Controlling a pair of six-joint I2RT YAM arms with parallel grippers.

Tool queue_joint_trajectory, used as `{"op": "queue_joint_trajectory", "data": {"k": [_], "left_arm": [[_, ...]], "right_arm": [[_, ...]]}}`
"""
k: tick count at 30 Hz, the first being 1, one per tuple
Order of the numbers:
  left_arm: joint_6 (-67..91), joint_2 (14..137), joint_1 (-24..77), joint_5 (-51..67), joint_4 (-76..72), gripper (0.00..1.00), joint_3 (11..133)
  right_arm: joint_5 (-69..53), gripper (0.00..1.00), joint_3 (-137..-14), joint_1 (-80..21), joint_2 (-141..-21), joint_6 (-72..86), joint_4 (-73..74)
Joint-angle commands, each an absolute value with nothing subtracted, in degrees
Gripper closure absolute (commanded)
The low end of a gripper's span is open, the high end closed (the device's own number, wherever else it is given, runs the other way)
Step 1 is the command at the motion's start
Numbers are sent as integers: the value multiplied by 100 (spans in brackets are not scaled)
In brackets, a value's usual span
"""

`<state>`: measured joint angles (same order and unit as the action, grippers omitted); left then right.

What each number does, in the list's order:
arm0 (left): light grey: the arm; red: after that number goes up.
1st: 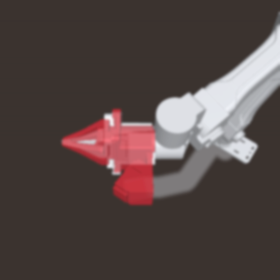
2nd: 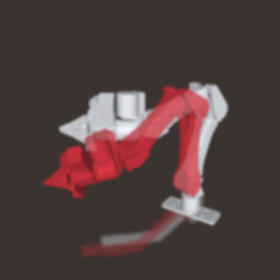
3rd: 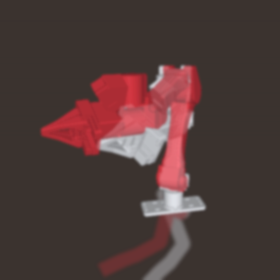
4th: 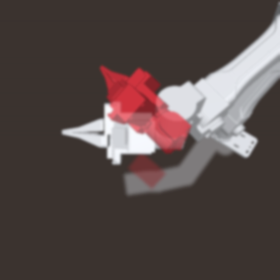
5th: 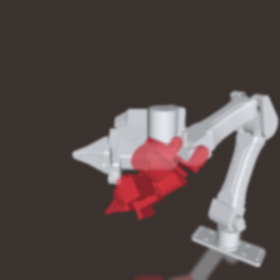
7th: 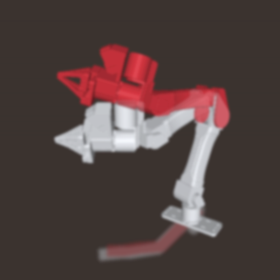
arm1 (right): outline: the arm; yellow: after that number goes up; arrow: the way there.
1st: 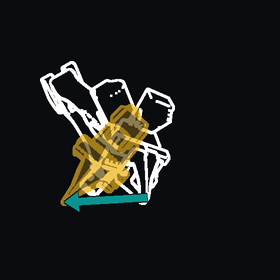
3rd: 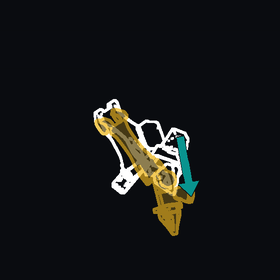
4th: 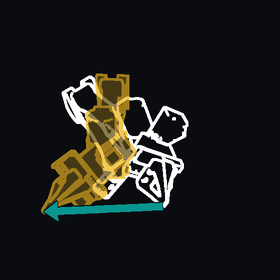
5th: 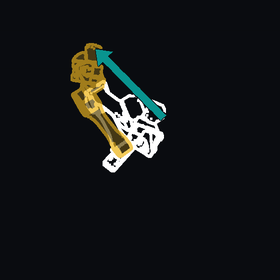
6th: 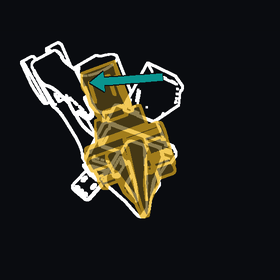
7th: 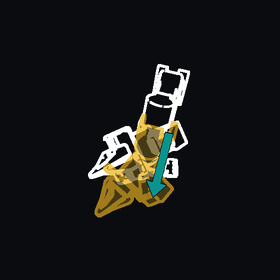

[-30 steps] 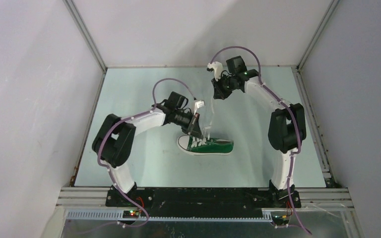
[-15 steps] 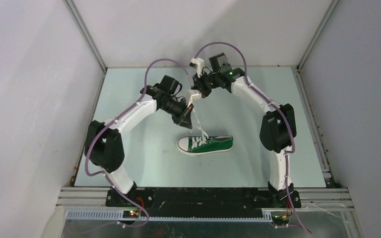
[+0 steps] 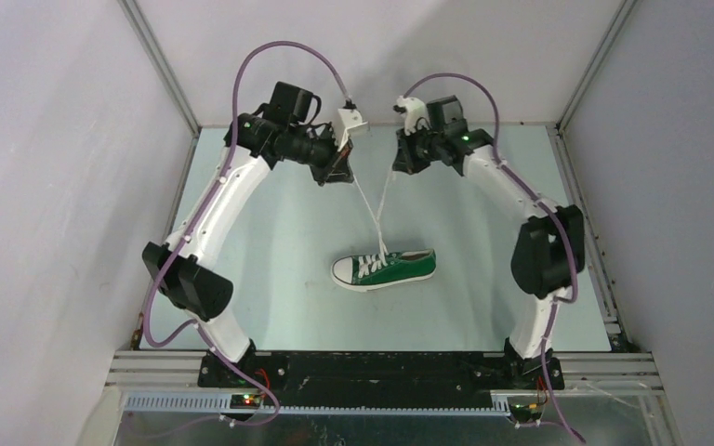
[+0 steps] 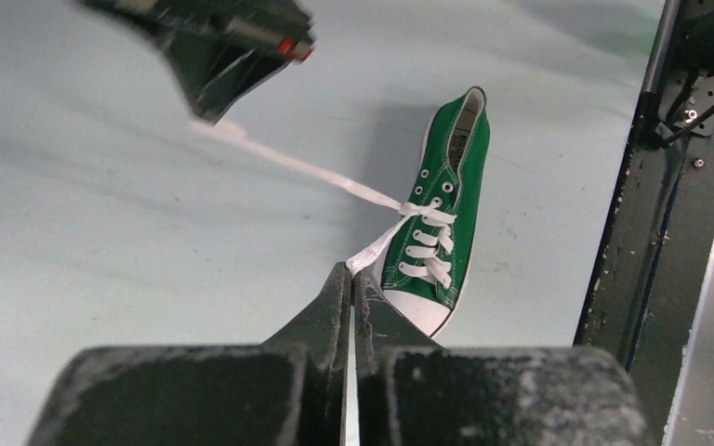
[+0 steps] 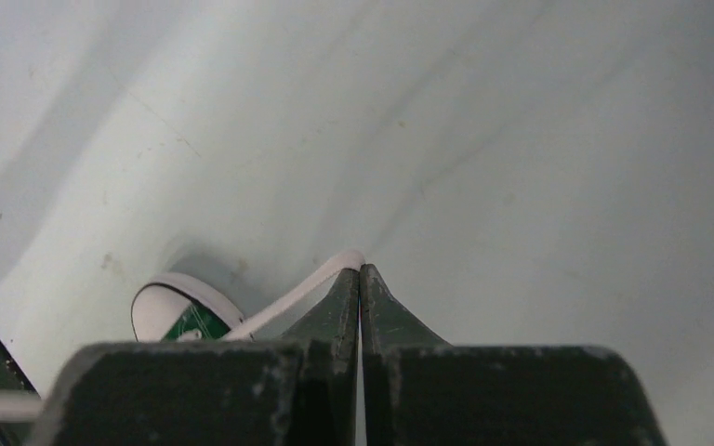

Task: Tie the shoes
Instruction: Tie the shoelace on the shoe.

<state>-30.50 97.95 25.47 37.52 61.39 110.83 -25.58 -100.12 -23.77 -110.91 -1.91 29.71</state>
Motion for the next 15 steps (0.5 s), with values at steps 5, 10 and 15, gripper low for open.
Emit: {"op": "queue_joint_trajectory", "data": {"k": [5,10,15], "left_arm": [[-3355,9618,2284,3441,6515,100,11002],[-3444,9578,2190,3257,6446,100,11289],[-3398,9735,2180,3305,6435,100,11791]], "right_arm": [[-2076,100,-8844,-2037,-9291,-71,2646],[-1951,100,-8427,-1836,-8830,-36,2624],[-2098,100,-8414,-1567,-8695,-27,2647]]}}
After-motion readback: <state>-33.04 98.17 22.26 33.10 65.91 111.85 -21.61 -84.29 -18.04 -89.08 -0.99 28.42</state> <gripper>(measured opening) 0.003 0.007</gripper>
